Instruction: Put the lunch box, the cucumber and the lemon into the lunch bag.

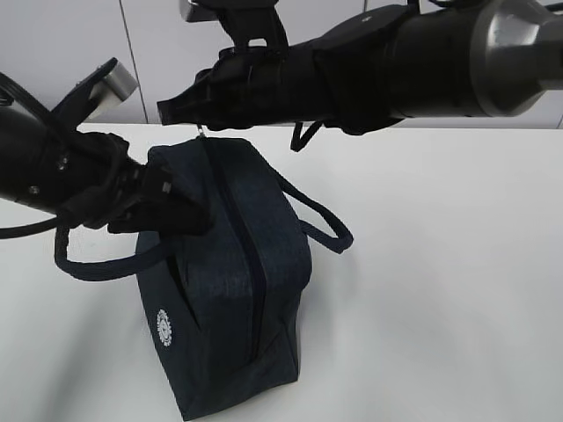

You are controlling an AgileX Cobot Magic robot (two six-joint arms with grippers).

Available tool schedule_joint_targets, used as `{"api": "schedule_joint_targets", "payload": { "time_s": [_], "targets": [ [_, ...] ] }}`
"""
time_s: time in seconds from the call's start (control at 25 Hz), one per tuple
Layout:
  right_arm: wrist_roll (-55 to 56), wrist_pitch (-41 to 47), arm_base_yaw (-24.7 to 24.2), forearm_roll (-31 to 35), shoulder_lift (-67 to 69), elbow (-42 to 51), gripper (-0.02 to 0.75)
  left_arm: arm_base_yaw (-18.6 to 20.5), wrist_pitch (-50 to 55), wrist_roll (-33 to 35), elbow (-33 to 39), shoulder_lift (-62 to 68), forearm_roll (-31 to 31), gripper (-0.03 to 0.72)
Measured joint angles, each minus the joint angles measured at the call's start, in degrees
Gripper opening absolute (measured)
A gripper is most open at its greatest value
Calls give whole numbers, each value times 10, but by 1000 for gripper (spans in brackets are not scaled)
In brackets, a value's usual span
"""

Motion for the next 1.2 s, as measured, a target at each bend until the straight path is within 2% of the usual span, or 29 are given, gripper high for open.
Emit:
{"api": "schedule_joint_targets", "payload": {
  "time_s": [0.8, 1.2],
  "targets": [
    [0, 26, -7, -2, 0, 0, 0, 0, 97, -6, -2, -50, 71, -6],
    [0, 45, -17, -2, 0, 0, 0, 0, 139, -8, -2, -76, 80, -6]
  ]
}}
